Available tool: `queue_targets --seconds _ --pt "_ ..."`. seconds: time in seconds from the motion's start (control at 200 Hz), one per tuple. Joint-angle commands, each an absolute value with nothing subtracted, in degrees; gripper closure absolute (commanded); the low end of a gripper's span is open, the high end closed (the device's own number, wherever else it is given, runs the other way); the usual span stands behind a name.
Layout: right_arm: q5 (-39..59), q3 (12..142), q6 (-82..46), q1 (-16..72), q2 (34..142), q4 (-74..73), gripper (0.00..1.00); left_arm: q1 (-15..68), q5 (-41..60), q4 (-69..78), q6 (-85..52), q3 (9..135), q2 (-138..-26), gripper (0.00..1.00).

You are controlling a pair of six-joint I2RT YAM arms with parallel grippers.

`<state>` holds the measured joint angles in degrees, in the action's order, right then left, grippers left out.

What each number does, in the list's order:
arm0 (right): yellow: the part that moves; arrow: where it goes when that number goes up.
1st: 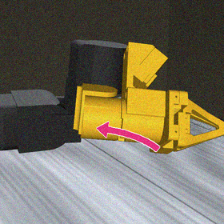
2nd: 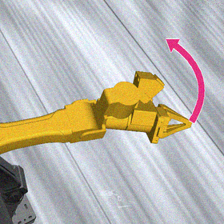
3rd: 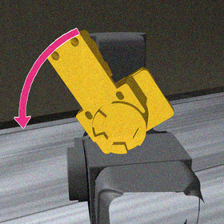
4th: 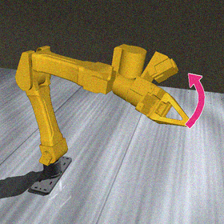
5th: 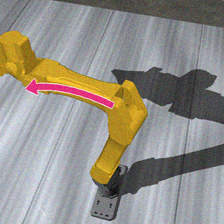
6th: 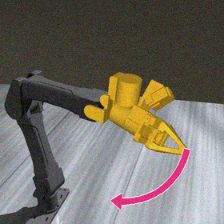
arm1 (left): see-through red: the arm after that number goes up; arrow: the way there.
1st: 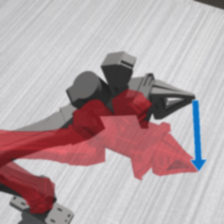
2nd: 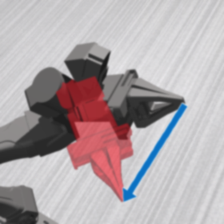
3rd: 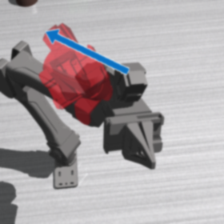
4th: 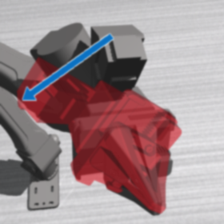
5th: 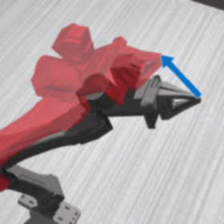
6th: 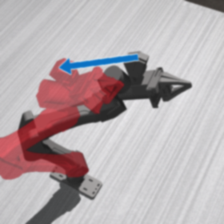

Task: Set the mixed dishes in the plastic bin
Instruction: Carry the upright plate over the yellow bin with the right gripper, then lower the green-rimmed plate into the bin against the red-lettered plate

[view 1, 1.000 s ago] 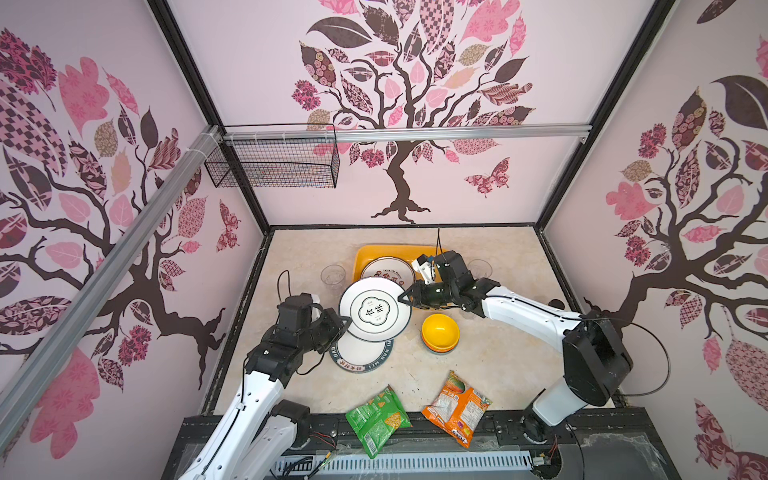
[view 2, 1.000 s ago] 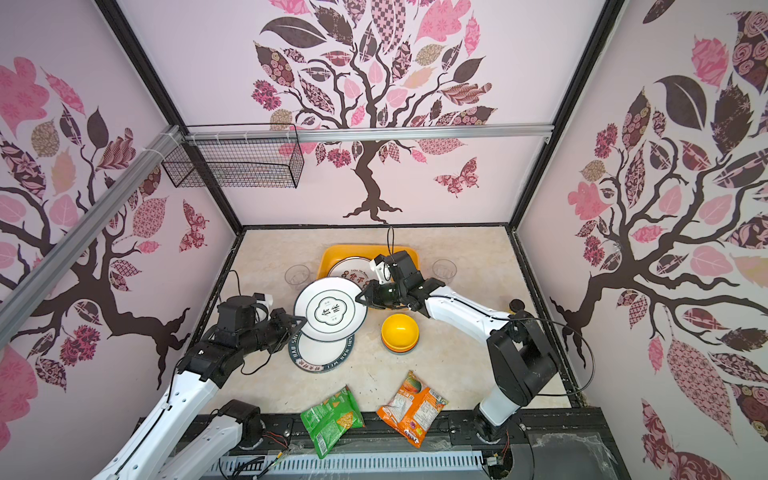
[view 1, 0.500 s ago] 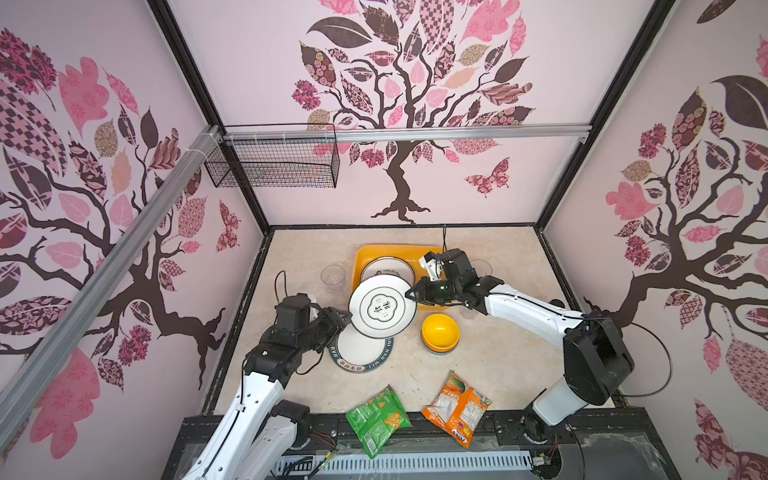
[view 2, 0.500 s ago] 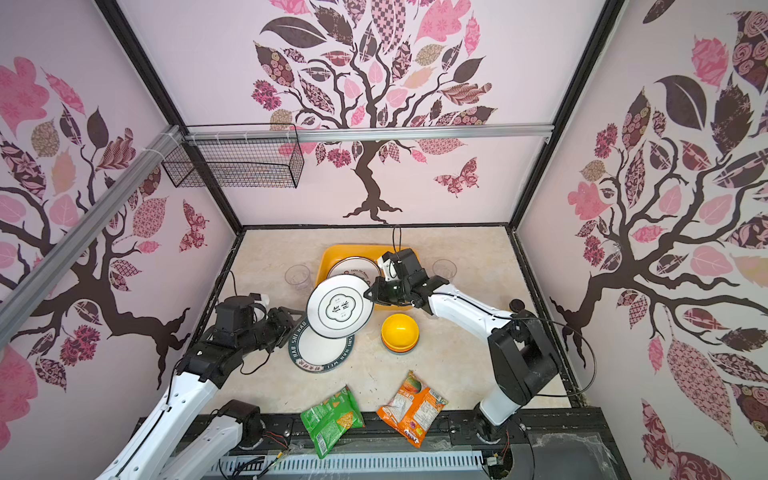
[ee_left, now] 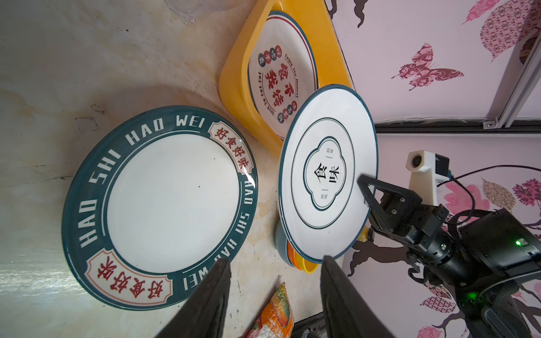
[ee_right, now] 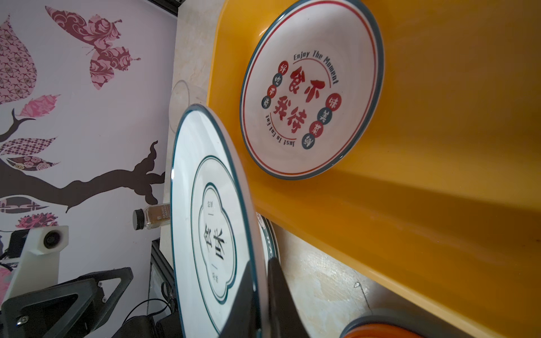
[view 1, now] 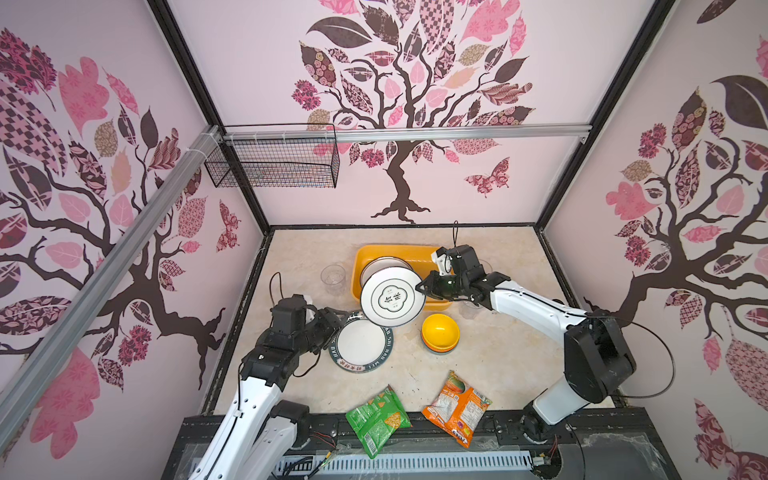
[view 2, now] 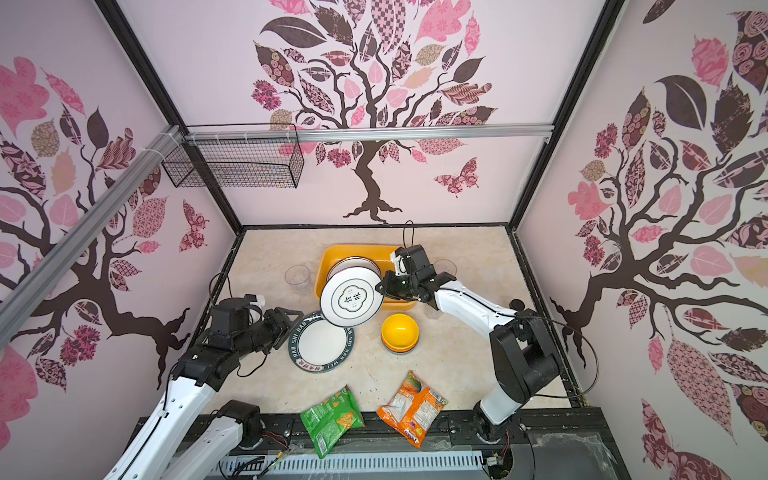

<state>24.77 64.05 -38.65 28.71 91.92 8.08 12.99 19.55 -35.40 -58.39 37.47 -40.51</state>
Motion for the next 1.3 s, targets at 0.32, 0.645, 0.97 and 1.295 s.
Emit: queue_targets --seconds 0.32,0.645,0.97,1.295 --pt "21.15 73.9 -40.71 25.89 99.96 5.5 1.0 12.38 19.42 -36.5 -57.11 34.46 -39.04 0.47" --pt "18.58 79.26 -42.64 25.25 108.03 4.6 1.0 11.89 19.6 -36.9 -57.04 33.76 -39.03 0.47" --pt "16.53 82.88 -43.54 25.19 113.61 4.56 1.0 11.79 19.34 -36.82 -56.95 33.14 -39.62 0.46" --pt "15.93 84.8 -44.38 25.17 116.87 4.13 1.0 11.82 18.69 -37.33 -57.11 32.98 -39.35 0.46"
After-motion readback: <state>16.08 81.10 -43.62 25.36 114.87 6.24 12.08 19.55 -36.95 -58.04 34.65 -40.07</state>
